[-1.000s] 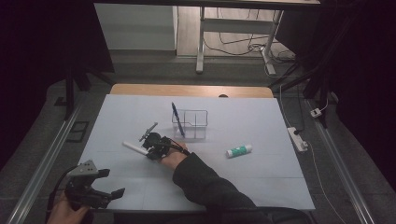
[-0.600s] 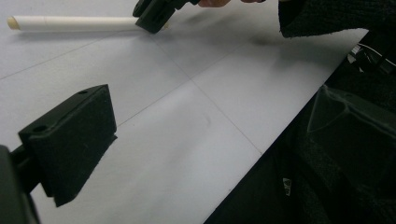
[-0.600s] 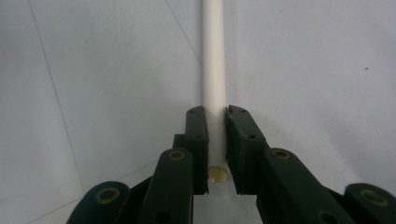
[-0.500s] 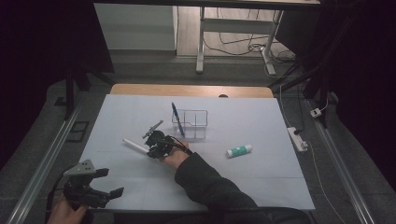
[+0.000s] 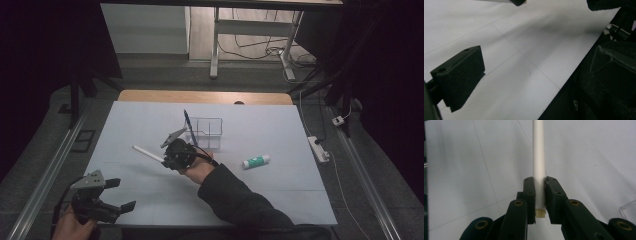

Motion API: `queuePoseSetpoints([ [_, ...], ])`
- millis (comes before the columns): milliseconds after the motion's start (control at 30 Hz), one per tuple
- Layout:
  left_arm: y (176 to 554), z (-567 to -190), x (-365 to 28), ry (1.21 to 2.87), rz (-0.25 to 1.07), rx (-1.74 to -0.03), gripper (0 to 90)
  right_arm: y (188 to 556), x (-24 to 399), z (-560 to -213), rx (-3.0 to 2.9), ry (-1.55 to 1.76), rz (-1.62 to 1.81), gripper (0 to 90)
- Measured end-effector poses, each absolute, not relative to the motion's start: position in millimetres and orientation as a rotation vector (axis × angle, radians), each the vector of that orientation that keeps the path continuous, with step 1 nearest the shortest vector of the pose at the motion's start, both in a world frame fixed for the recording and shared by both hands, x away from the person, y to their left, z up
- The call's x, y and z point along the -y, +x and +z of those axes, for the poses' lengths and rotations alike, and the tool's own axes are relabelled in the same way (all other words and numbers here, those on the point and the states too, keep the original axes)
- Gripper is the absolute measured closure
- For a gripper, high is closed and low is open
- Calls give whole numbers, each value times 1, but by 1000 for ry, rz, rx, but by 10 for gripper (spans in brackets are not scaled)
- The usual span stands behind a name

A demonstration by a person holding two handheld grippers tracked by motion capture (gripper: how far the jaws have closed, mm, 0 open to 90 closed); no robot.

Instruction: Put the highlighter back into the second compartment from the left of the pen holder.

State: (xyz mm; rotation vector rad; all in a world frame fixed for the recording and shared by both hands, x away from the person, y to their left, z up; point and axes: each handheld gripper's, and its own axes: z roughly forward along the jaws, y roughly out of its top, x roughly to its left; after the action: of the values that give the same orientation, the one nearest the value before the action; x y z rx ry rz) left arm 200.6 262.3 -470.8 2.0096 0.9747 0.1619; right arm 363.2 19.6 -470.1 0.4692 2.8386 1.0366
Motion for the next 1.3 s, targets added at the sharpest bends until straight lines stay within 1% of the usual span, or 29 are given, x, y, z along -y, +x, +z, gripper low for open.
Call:
queuePoseSetpoints([
  [233, 204, -467, -257, 1999, 201, -929, 0, 350, 7, -457, -2808, 449, 1082, 791],
  [467, 210, -465, -245, 2001, 193, -883, 0, 341, 38, -450, -2785, 458, 1114, 791],
  [733, 224, -461, -237, 1950, 217, -861, 0, 330, 75, -436, -2697, 494, 1209, 790],
  [967, 246, -455, -224, 1893, 164, -842, 0, 316, 104, -423, -2609, 499, 1280, 790],
  [1300, 281, -447, -184, 1890, 64, -804, 0, 299, 137, -415, -2531, 554, 1364, 790],
])
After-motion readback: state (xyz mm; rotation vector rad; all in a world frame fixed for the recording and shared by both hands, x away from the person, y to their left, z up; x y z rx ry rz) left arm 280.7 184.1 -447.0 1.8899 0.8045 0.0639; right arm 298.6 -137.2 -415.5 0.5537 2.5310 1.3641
